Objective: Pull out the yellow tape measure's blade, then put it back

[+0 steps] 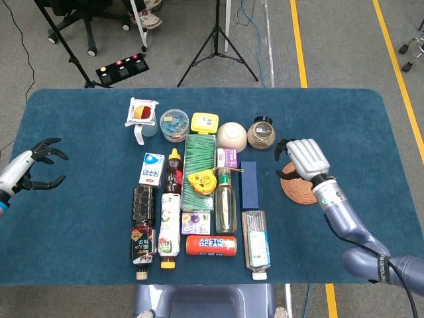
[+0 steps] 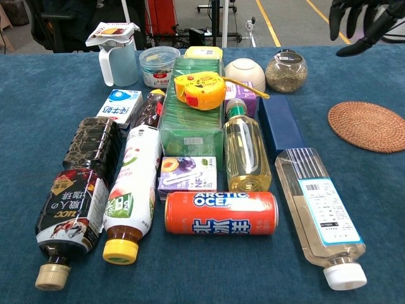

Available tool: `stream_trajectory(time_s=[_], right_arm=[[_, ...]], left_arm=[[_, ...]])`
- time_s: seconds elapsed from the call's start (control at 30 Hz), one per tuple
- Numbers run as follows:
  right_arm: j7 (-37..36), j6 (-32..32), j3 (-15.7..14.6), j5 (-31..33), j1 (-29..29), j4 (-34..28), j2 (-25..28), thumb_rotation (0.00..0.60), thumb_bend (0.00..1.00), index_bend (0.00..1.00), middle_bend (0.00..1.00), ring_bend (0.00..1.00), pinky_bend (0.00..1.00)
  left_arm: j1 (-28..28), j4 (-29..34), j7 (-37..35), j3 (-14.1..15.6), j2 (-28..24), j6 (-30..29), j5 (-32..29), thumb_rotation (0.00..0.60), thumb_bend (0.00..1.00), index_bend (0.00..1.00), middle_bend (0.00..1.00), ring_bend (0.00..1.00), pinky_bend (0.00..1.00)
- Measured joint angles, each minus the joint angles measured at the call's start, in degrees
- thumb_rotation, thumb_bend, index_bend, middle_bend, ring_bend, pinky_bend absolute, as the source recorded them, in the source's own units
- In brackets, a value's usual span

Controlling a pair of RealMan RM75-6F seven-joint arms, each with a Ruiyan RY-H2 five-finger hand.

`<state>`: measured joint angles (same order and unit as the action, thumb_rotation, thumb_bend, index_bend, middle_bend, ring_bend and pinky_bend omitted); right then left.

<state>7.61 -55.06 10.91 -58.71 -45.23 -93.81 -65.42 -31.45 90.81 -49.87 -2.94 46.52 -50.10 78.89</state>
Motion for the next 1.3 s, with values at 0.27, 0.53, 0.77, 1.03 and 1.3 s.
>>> stream_trajectory(time_s=[0.27,0.53,0.77,1.03,1.3], right_arm=[[1.7,-8.6,-2.2,-3.1,6.1,3.8,-0.7,0.600,0.29,0.59,0.54,0.58,0.55],[1.8,-14.0,-3.4,-4.7,12.2,6.8,-1.8,0.600,0.29,0.61,0.55,0.59,0.55],[2.2,-17.7,-4.2,-4.9,16.5,7.3,-1.8,0.600,0.29,0.65,0.59,0.60,0.56],[1.2,-21.9,-5.2,-5.8,22.0,7.3,-1.7,0.600,0.29,0.72,0.65,0.64,0.57],[-0.3,-26.2,-7.0,-7.9,27.8,5.8,-1.2,0.600,0.29,0.74,0.69,0.68,0.60]], left_arm=[[5.1,-0.5,16.1,-0.2,4.1,-9.4,-4.0,0.600,0.31,0.40,0.16,0.06,0.28],[11.1,-2.6,24.1,-0.6,9.9,-20.3,-3.6,0.600,0.31,0.40,0.17,0.07,0.28],[14.8,-4.3,26.3,-0.1,13.4,-26.3,-1.1,0.600,0.31,0.40,0.18,0.08,0.28],[18.2,-3.9,28.8,1.5,15.2,-30.2,2.4,0.600,0.31,0.41,0.18,0.08,0.28],[22.1,-0.8,32.1,4.1,15.6,-33.4,4.9,0.600,0.31,0.41,0.18,0.08,0.28]])
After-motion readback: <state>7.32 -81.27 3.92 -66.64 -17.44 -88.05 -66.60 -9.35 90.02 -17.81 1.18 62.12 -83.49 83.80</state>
